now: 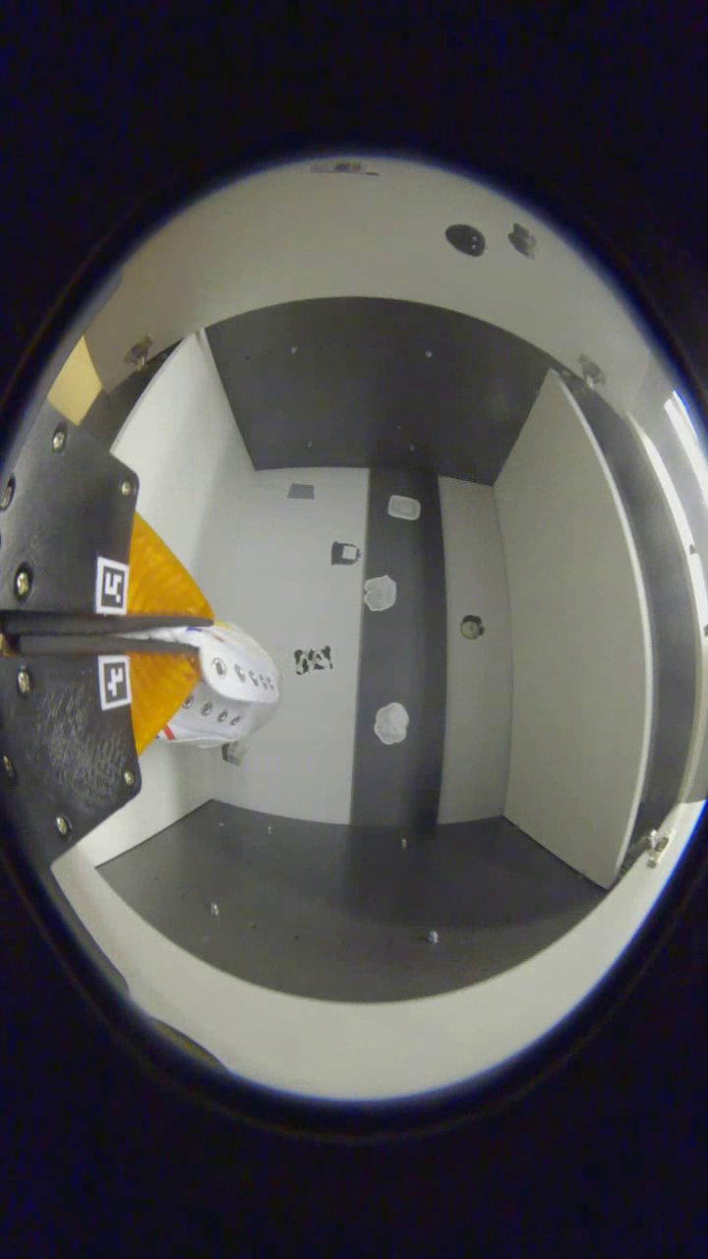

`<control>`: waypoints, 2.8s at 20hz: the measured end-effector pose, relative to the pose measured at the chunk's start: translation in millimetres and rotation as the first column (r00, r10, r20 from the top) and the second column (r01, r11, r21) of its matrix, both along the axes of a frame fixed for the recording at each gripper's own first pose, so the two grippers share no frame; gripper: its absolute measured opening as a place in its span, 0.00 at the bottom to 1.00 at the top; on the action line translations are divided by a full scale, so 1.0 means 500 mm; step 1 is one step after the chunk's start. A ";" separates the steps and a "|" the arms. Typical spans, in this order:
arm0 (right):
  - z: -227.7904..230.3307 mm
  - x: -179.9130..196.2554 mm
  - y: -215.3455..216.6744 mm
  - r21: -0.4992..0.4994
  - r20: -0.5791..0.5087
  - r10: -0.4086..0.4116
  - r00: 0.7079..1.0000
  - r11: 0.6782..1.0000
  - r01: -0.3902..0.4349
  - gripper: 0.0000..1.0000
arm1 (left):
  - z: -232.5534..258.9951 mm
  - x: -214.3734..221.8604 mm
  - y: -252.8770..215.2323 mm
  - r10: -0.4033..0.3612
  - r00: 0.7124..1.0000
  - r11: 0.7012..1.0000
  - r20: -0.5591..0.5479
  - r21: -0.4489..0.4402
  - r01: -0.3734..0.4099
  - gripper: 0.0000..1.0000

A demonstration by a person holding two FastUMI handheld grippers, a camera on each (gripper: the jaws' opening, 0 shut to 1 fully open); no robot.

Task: Grab one shoe with the right hand and put it into the shoe cabinet, grab the other shoe with the left hand and put it into the shoe cabinet; then close the right door with the right hand and the left door with the left hand.

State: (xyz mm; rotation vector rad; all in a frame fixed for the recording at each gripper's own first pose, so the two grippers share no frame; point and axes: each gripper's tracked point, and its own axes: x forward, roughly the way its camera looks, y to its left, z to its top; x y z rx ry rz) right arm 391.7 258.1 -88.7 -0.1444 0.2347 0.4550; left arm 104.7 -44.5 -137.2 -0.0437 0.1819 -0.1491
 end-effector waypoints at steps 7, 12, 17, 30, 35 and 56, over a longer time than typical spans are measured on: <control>-0.083 0.093 0.012 -0.102 -0.024 -0.062 0.998 0.993 0.060 0.02 | -0.027 -0.004 0.016 -0.001 1.000 1.000 0.009 0.013 0.001 1.00; -0.048 0.078 -0.008 -0.015 -0.020 -0.106 0.994 0.994 0.106 0.72 | -0.043 -0.006 0.008 -0.011 0.999 1.000 -0.036 -0.001 0.011 1.00; 0.051 -0.081 -0.036 -0.012 0.099 -0.114 0.989 0.993 0.116 0.98 | -0.051 -0.006 0.016 -0.005 0.999 0.999 -0.038 0.037 0.006 1.00; 0.157 -0.689 -0.226 0.121 0.313 -0.192 0.930 0.979 0.161 0.98 | -0.240 -0.050 0.070 0.036 0.967 0.999 -0.250 0.046 -0.026 1.00; 0.093 -0.830 -0.280 0.116 0.279 -0.226 0.933 0.973 0.201 0.98 | -0.346 -0.070 0.067 0.055 0.934 0.995 -0.353 0.093 -0.024 1.00; 0.069 -0.834 -0.421 0.233 0.253 -0.375 0.892 0.918 0.320 1.00 | -0.524 -0.085 0.021 0.024 0.802 0.994 -0.597 0.096 0.042 0.43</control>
